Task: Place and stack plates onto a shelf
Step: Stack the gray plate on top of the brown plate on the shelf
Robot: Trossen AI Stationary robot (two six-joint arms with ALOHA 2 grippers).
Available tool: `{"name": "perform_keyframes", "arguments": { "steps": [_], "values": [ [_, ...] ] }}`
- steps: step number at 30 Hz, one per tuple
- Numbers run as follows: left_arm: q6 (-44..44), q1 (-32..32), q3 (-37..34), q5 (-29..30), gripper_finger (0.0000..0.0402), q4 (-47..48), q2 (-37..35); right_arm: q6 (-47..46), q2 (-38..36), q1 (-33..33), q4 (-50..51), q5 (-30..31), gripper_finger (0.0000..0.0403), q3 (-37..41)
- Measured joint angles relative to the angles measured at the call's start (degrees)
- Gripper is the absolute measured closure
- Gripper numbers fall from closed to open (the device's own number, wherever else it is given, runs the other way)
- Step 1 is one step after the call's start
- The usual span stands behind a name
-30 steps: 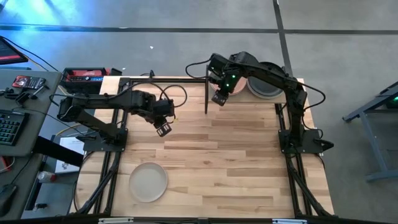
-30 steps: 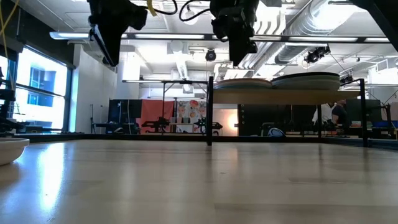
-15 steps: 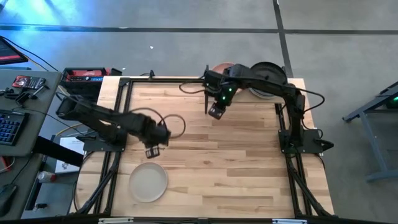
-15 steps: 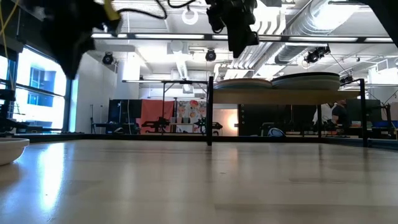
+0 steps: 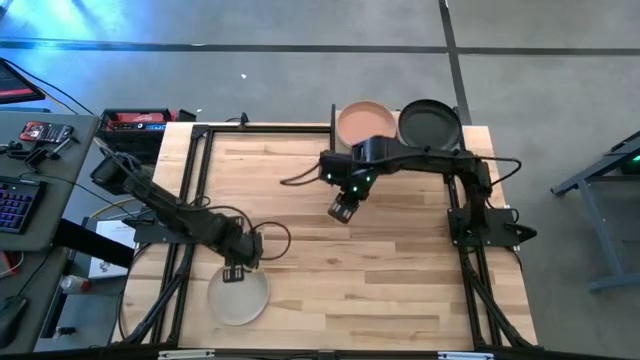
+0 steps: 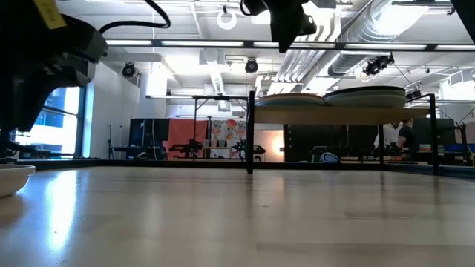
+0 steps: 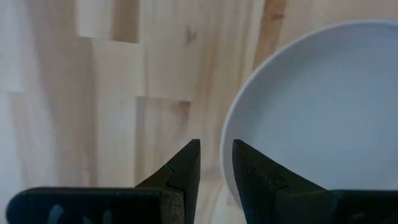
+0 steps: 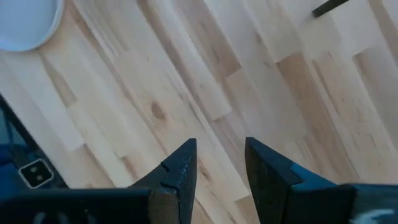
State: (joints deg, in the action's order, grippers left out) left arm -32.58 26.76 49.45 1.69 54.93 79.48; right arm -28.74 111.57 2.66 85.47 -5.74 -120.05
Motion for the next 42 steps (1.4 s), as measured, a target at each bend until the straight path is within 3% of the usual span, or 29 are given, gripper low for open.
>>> {"name": "perform_keyframes", "arguments": {
  "steps": [14,27,35,42],
  "values": [
    [-8.38,6.08,-11.20,1.16,0.0319,-11.69,0.00,-5.96,0.00,-8.16,-0.09,6.19,0.0290,0.00],
    [-10.82,6.05,-14.54,0.87,0.0320,-17.11,-0.03,-5.80,0.00,-9.11,-0.17,6.59,0.0290,0.00],
    [-7.80,5.78,-14.56,-1.11,0.0393,-19.12,-0.05,-5.78,0.00,-9.05,-0.16,6.87,0.0290,0.00],
    [-5.62,3.91,-14.54,-2.98,0.0398,-19.57,-0.07,-5.32,0.00,-9.03,-0.17,7.46,0.0290,0.00]
  ]
}}
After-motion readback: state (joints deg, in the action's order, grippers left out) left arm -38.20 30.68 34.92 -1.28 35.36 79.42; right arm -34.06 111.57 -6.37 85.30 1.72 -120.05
